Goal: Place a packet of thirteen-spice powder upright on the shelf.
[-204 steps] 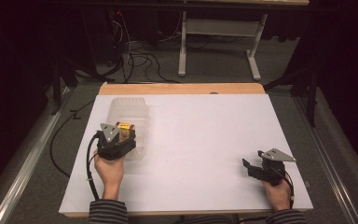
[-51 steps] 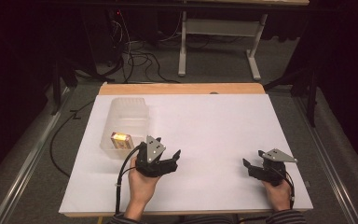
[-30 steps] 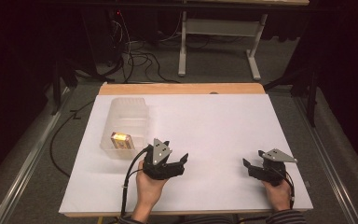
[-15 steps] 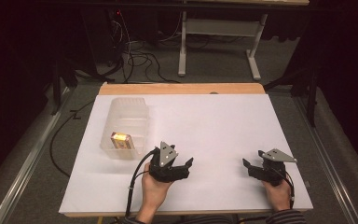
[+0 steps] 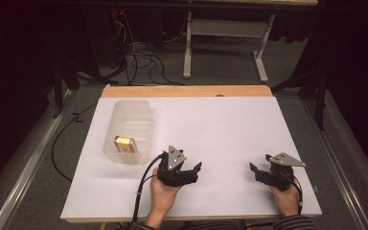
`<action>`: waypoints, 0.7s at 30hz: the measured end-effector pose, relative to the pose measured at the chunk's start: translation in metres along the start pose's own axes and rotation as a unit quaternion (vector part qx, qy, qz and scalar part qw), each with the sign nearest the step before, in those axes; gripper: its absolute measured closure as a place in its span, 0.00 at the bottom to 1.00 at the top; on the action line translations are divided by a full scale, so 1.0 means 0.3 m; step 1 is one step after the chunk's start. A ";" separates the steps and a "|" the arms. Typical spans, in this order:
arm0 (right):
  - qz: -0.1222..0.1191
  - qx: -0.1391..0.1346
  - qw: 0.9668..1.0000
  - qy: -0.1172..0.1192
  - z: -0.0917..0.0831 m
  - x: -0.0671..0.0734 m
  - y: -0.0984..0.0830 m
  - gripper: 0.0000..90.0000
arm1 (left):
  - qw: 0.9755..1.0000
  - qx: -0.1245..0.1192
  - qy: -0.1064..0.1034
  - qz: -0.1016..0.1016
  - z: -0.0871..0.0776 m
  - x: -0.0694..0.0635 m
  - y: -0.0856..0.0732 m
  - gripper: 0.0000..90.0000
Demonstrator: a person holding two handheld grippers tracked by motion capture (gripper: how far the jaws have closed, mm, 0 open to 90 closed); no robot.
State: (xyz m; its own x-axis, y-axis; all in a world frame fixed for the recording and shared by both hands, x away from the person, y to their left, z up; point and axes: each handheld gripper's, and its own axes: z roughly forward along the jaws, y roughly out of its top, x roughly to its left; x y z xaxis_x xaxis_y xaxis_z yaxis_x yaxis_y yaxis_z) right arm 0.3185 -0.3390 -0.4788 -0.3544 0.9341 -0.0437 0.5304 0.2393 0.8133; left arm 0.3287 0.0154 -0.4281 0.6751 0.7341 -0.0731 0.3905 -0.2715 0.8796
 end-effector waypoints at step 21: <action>-0.001 -0.004 1.000 0.000 -0.002 -0.001 -0.001 0.29 | 1.000 0.005 0.012 -0.012 0.070 0.015 -0.024 0.28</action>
State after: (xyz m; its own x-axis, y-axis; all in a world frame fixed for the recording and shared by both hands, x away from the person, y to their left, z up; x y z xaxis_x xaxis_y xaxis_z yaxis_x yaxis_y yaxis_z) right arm 0.3179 -0.3396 -0.4788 -0.3551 0.9338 -0.0447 0.5245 0.2386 0.8173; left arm 0.3419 0.0075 -0.4447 0.6501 0.7553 -0.0831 0.4126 -0.2591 0.8733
